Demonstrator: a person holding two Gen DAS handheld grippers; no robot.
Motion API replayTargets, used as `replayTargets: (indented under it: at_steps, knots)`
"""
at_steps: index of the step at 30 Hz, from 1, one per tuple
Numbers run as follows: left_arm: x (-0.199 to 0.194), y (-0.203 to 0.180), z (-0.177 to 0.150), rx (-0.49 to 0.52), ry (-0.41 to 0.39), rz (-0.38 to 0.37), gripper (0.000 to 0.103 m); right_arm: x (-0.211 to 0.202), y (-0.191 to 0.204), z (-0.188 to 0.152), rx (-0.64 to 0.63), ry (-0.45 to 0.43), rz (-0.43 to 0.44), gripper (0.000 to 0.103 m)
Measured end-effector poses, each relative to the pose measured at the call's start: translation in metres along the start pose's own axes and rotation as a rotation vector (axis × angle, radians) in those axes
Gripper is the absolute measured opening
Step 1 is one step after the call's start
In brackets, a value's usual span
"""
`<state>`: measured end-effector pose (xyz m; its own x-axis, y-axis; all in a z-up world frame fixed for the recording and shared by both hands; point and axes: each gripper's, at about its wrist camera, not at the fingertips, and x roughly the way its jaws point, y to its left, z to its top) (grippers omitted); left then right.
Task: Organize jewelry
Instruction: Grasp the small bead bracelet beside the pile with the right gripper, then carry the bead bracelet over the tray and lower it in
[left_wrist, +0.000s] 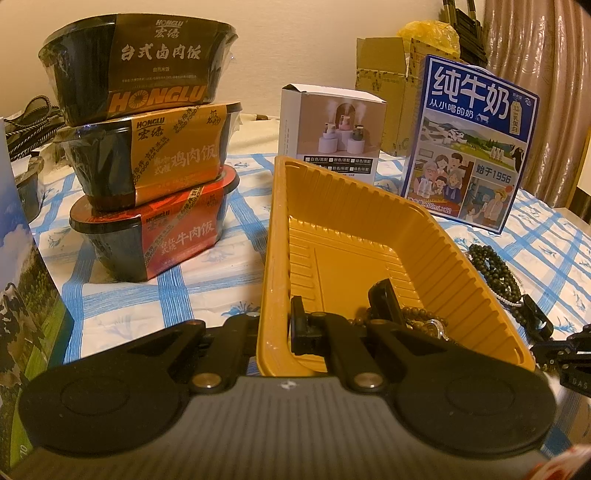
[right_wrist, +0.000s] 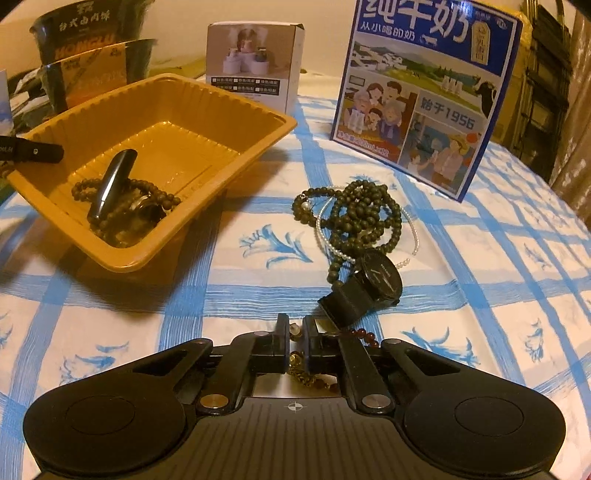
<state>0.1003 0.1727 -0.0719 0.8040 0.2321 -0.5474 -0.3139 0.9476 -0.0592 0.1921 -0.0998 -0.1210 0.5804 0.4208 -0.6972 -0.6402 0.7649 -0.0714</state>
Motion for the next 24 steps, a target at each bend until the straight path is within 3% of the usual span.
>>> replayTargets:
  at_steps: [9, 13, 17, 24]
  knots:
    - [0.000, 0.000, 0.000, 0.000, 0.001, -0.001, 0.003, -0.030, 0.004, 0.026, 0.049, -0.107, 0.067, 0.007]
    - [0.000, 0.000, 0.000, 0.001, 0.000, 0.000, 0.003, -0.043, 0.006, 0.046, 0.140, -0.153, 0.194, 0.007]
    - [0.000, 0.000, 0.000, 0.000, 0.000, 0.000, 0.003, -0.035, 0.019, 0.065, 0.218, -0.136, 0.362, 0.006]
    - [-0.001, 0.000, 0.002, 0.004, -0.001, -0.004, 0.003, -0.004, 0.060, 0.080, 0.213, -0.074, 0.490, 0.006]
